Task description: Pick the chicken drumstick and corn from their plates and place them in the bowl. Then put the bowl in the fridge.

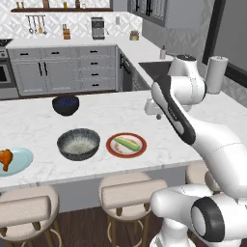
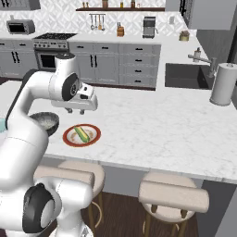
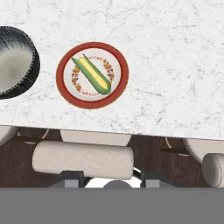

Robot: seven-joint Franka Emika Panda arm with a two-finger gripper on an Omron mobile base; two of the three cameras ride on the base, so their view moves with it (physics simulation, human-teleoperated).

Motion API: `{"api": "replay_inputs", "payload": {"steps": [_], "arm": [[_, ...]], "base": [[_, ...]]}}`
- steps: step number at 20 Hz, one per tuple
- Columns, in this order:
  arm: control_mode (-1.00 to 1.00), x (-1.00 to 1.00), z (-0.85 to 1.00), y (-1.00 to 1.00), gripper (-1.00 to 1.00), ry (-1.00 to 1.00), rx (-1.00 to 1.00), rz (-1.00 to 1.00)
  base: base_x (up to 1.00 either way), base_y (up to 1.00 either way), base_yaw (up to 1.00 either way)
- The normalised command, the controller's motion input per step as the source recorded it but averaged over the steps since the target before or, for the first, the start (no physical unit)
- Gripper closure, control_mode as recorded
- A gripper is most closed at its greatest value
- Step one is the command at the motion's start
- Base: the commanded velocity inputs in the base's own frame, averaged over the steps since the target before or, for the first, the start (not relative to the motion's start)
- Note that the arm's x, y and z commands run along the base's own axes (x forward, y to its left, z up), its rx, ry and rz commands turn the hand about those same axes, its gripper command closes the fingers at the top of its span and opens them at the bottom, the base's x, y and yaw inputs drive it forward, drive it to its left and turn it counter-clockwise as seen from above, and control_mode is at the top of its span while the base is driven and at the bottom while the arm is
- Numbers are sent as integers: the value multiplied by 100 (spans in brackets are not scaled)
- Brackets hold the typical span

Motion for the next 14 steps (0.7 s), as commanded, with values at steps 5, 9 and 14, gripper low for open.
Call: {"api": "replay_inputs", "payload": {"steps": [5,9,14], "arm": [[-100,-46,-1,20,-100,-3,-1,3],[-100,-56,-17,37,-100,0,0,11],[-100,48,-22,26,-100,11,0,17]], "base": [[0,0,0],[0,0,0],[0,0,0]]}}
